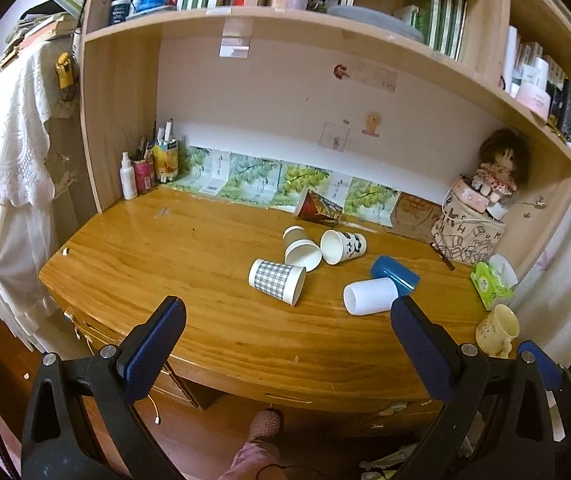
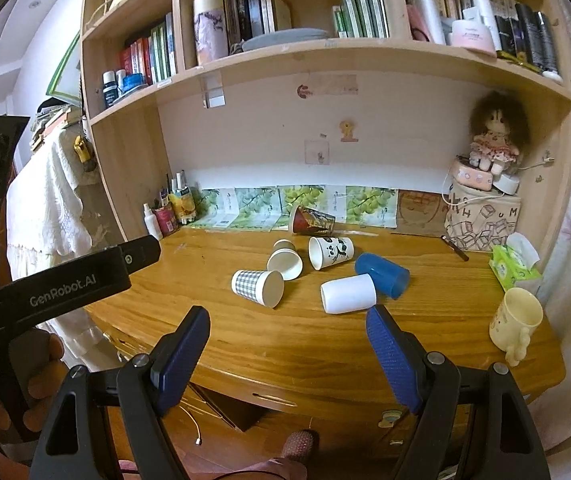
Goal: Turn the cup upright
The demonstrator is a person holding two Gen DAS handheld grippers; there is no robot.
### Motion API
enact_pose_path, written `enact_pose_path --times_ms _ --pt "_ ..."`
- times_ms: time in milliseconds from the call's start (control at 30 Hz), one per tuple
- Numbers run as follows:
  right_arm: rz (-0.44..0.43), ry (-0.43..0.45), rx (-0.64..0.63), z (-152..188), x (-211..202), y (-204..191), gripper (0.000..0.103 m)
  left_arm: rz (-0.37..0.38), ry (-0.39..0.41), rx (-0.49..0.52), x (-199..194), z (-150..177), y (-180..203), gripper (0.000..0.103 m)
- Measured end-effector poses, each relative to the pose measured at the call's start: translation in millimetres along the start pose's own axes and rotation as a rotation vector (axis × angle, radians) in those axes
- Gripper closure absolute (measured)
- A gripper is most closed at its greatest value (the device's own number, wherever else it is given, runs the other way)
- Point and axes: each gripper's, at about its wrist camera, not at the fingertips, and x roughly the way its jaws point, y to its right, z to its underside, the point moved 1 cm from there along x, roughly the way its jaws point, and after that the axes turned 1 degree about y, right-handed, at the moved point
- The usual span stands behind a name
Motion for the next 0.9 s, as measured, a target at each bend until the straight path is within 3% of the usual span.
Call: enact_pose_path --times_ms 533,900 --pt "0.019 -0.039 -0.141 -45 73 25 0.022 0.027 -0.153 -0.041 105 -49 15 0.001" --pt "0.047 -0.092 -0.427 -73 148 21 0.022 0.044 -0.316 -0.051 182 -80 6 0.001"
